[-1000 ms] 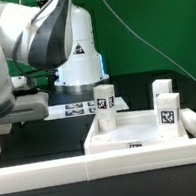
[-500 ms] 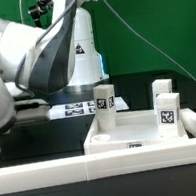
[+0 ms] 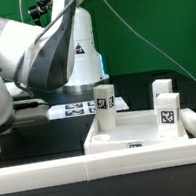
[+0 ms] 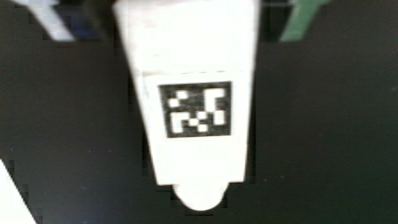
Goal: Assemble square table
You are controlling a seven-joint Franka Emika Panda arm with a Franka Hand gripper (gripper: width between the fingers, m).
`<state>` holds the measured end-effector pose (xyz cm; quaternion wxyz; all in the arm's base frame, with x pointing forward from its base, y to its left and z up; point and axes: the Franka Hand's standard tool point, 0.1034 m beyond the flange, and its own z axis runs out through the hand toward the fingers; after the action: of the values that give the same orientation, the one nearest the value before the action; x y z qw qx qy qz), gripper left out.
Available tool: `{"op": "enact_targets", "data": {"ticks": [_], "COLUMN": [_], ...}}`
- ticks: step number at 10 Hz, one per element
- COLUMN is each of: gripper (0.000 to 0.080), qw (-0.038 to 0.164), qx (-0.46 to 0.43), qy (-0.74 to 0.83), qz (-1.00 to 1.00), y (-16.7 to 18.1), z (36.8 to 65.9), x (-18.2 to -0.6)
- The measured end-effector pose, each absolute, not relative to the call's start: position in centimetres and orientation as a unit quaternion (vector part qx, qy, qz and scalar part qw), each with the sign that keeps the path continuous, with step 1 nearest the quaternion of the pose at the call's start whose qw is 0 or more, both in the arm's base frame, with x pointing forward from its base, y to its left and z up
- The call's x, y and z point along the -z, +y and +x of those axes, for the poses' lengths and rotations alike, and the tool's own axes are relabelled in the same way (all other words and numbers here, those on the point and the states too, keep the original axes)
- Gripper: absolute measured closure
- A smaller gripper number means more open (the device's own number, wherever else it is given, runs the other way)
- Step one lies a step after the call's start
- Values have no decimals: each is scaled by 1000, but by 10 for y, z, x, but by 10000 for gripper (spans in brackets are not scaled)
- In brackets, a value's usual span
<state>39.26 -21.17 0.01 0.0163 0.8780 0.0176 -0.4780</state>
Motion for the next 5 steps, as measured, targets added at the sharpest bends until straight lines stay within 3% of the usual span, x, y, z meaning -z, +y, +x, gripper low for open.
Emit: {"op": "enact_targets", "data": {"ticks": [5], "gripper": [511], "qw": [20], "qx": [476], "qy": [19], "qz": [879], "y": [-206], "z": [398], "x": [-4]}}
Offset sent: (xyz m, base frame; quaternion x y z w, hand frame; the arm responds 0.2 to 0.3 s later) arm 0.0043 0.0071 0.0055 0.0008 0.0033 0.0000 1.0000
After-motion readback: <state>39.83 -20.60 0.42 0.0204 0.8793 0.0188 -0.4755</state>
